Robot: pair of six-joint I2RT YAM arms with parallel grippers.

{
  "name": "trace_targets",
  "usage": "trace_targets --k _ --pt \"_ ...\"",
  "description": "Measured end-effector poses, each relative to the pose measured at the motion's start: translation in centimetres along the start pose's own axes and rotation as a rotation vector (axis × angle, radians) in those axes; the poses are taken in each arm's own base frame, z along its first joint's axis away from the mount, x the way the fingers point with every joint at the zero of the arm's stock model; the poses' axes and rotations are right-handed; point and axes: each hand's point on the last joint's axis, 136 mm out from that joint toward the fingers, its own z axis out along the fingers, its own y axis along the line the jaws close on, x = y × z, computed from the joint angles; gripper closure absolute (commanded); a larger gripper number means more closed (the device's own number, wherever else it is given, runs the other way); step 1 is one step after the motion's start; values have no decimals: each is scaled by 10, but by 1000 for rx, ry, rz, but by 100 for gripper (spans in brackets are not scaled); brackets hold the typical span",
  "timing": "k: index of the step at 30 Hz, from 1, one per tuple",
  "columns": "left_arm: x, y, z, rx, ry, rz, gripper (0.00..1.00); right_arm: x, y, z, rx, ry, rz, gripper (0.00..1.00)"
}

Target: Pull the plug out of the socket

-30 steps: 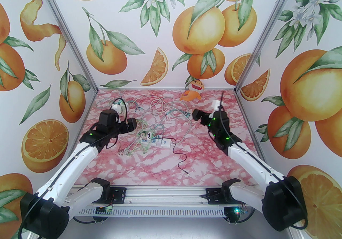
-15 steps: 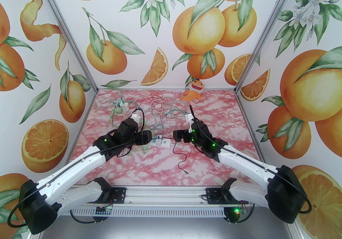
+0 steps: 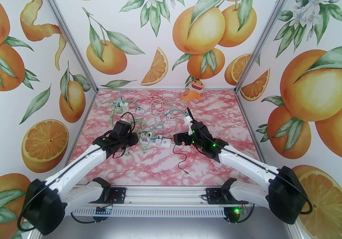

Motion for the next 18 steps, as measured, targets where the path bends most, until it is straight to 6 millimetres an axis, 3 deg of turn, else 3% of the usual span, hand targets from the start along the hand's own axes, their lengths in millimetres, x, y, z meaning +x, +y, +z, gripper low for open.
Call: trace_targets --k 5,9,14,18 --pt "11 -2 25 -4 79 7 64 -2 1 -3 -3 -10 -10 0" --pt "11 -9 28 6 91 31 63 -3 1 -3 -3 -10 -11 0" --pt "-9 -35 36 30 88 83 60 -3 0 -3 4 -12 -11 0" --pt "-25 -46 27 38 55 124 54 -3 -1 -3 6 -13 -11 0"
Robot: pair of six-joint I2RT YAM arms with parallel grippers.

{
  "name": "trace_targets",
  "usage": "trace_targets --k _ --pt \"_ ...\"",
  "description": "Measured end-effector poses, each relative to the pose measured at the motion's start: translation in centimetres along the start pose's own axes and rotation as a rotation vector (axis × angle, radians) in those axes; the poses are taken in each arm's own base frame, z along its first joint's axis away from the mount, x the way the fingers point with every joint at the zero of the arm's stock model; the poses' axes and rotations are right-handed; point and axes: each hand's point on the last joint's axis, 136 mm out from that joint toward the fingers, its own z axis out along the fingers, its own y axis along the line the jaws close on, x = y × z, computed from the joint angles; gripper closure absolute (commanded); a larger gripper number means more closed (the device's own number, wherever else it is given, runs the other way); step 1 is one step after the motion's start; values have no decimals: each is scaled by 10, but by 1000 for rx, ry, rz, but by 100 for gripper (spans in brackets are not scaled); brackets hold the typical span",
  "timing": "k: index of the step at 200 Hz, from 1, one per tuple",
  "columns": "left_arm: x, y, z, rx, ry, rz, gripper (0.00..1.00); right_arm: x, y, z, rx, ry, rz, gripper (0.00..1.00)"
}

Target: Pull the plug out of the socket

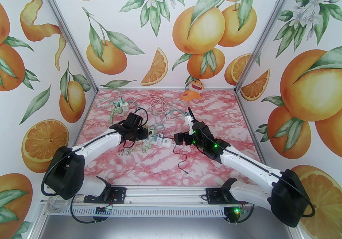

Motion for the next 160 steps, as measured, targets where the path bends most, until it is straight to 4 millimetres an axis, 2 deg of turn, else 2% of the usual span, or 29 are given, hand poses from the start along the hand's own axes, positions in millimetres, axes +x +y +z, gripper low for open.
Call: trace_targets --k 31,55,69,93,109,138,160 --pt "-11 10 -29 -2 -56 -5 52 0 0 0 0 1 0 0" --pt "-21 26 -54 -1 -125 -36 55 3 0 4 1 12 0 0" --pt "-22 39 -58 -13 -138 -64 63 8 0 10 -3 32 -3 11" --pt "-13 54 -48 -38 -99 -89 81 17 4 26 -25 94 5 39" --pt "-6 54 -35 -25 -57 -106 85 19 11 40 -52 134 1 53" --pt "9 49 -7 -2 11 -119 85 18 21 65 -89 189 13 54" --pt "17 40 3 7 41 -105 84 19 25 75 -104 211 16 53"
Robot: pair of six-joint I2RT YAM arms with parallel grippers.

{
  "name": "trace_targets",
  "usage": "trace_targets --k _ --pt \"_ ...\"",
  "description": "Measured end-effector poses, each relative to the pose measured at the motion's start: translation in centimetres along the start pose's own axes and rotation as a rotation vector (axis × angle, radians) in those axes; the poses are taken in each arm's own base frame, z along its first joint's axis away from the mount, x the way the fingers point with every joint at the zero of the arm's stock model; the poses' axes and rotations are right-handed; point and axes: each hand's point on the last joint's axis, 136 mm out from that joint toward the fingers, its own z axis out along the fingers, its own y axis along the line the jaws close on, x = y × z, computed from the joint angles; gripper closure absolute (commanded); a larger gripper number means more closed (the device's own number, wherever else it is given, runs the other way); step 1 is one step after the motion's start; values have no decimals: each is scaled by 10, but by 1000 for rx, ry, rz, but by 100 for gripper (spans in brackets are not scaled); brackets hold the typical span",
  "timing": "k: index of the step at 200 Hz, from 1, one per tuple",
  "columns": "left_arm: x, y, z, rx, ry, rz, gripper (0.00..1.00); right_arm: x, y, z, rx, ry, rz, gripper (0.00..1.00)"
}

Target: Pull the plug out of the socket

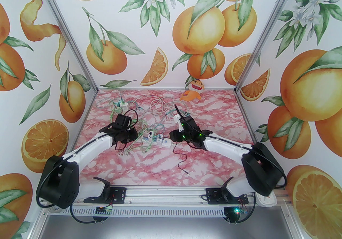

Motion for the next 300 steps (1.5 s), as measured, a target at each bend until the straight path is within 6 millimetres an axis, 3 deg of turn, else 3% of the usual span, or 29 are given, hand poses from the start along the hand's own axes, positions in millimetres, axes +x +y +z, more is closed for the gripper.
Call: trace_targets --k 48,72,103,155,191,274,300 --pt "-1 -6 5 18 -2 10 84 -2 5 9 -25 11 -1 59" --pt "5 -1 15 -2 28 2 84 7 3 20 -21 46 -4 68" --pt "15 1 30 -23 69 11 85 20 -4 33 -8 92 6 70" --pt "21 1 54 -45 110 20 86 25 -5 35 -10 99 11 74" --pt "0 -19 70 -33 117 31 86 37 -6 26 -16 97 30 74" --pt "-72 -85 113 48 50 120 87 49 -6 15 -28 76 96 71" --pt "-93 -96 107 59 -1 151 75 46 -4 12 -27 65 100 66"
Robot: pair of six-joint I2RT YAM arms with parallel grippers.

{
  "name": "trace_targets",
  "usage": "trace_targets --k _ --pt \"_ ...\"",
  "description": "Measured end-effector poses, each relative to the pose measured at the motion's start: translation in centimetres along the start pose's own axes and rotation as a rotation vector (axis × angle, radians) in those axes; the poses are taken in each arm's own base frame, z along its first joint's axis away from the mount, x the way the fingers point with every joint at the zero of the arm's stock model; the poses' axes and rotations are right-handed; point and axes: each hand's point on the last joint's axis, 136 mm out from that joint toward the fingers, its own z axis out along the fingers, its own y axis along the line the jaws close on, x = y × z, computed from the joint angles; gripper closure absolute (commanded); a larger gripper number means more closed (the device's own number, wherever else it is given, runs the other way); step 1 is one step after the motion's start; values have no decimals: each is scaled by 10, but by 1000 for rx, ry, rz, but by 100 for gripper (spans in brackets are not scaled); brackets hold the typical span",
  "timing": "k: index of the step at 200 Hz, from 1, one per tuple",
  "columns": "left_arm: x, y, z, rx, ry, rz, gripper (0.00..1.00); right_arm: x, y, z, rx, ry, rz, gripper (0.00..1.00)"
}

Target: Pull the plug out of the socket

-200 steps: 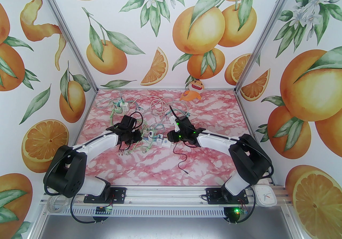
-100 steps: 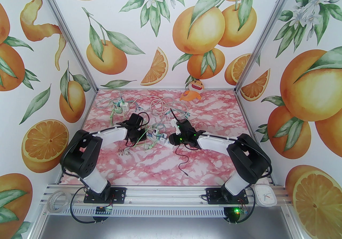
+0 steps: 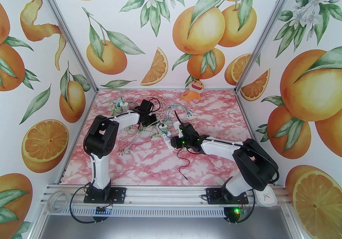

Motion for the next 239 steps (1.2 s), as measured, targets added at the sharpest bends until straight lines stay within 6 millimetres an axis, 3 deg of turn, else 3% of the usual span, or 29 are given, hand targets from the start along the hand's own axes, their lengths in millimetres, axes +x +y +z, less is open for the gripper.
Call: trace_targets --k 37,70,86,99,132,165,182,210,239 --pt "-14 17 -23 -34 -33 -11 58 -16 2 -17 28 -71 -23 53" --pt "-24 28 -81 -38 -118 -24 47 -33 5 -40 55 -147 -57 46" --pt "-25 28 -109 -27 -170 -26 34 -39 8 -48 67 -172 -83 42" --pt "-22 28 -125 -19 -198 -38 30 -43 13 -51 75 -181 -115 39" --pt "2 37 -144 -13 -211 -72 28 -54 32 -50 85 -177 -203 33" --pt "27 39 -160 23 -227 -128 29 -59 45 -31 99 -136 -267 32" --pt "46 27 -165 62 -226 -131 30 -57 45 -18 115 -103 -286 32" --pt "86 4 -160 123 -186 -112 32 -53 42 0 143 -49 -299 33" --pt "118 10 -143 133 -140 -166 34 -50 42 12 165 -16 -324 36"
